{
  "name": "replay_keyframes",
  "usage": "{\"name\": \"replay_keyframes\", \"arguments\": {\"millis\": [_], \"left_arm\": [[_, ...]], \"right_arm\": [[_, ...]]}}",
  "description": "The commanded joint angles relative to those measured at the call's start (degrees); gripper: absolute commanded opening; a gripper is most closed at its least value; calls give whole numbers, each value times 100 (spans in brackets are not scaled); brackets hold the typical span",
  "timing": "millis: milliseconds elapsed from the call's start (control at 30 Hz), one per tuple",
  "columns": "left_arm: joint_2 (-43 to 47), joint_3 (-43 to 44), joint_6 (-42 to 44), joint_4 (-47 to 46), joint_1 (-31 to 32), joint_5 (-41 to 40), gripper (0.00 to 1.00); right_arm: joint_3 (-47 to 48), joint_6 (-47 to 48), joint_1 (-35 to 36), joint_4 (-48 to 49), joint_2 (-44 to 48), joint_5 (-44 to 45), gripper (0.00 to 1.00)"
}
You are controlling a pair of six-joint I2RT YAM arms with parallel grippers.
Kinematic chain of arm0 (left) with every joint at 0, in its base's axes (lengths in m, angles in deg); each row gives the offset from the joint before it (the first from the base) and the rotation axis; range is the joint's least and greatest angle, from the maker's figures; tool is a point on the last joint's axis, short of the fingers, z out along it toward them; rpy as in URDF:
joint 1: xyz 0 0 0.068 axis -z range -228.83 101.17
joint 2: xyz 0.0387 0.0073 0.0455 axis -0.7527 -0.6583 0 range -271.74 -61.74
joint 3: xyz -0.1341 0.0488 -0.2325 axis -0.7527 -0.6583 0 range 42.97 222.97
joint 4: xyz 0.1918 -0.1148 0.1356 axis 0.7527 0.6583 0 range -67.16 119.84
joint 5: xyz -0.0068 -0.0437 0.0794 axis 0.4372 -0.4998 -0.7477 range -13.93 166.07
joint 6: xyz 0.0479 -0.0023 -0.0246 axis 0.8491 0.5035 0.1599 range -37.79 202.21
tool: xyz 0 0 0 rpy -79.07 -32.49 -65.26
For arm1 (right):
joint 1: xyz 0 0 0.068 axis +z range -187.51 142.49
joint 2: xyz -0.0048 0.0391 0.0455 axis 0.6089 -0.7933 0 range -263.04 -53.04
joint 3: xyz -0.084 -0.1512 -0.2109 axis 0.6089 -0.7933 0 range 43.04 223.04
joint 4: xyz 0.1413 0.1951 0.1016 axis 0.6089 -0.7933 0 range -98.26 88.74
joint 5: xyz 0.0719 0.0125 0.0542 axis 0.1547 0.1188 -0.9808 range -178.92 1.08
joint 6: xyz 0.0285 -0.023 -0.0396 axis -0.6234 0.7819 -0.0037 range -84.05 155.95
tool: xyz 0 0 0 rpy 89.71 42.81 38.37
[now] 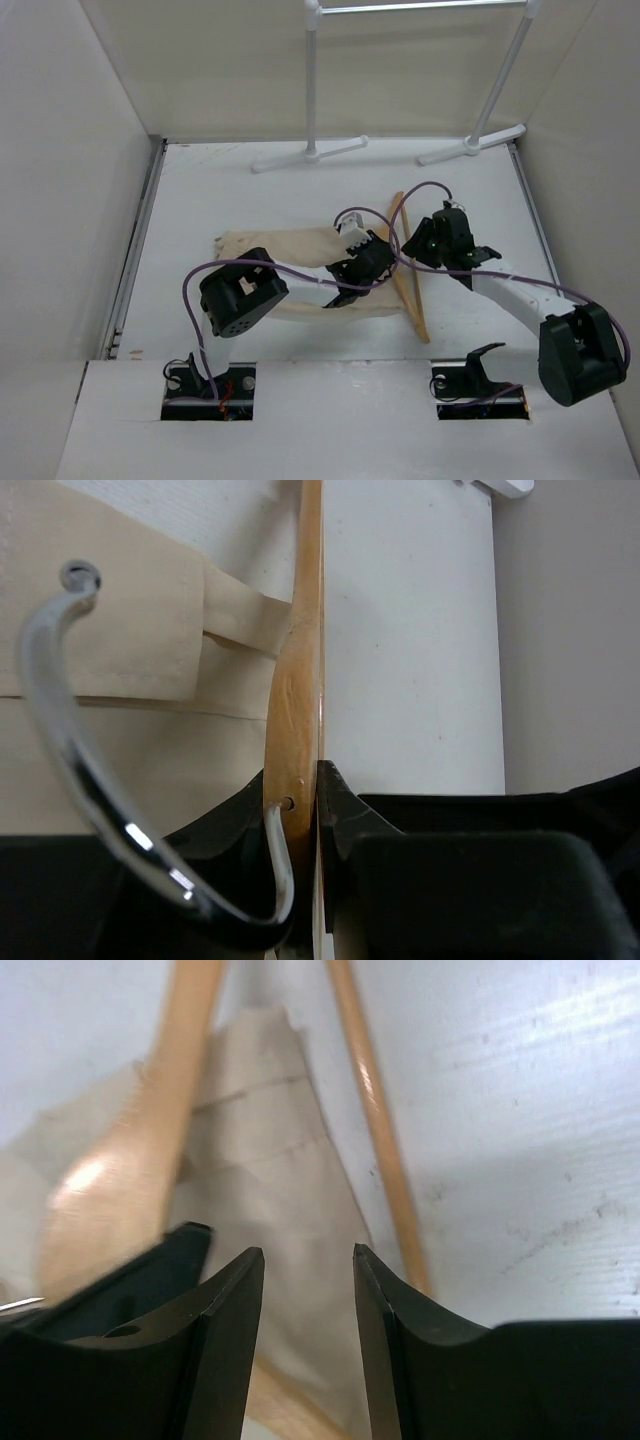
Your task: Place the trousers on the hanger
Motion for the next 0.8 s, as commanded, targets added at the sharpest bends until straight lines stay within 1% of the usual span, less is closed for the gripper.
{"name": "replay_keyframes", "arguments": {"millis": [0, 133, 200, 400, 600, 733, 767], "left_arm": [[-53, 180, -105, -148, -19, 141, 1], [-27, 119, -167, -87, -54, 150, 1], [34, 57, -167, -26, -63, 141, 1], [61, -40, -167, -8, -107, 220, 1], [78, -136, -167, -8, -142, 238, 1], [122, -207, -158, -8, -194, 246, 1], [122, -215, -158, -8, -203, 255, 1]], "right_arm": [[366, 285, 40, -37, -20, 34, 47], [453, 303, 57, 69, -609, -248, 47], [489, 250, 84, 77, -847, -178, 46], [331, 65, 84, 323, -1049, -169, 46], [103, -136, 84, 621, -1366, -502, 45], [-135, -365, -144, 1061, -1454, -985, 39], [-126, -383, -197, 1079, -1437, -1100, 32]]}}
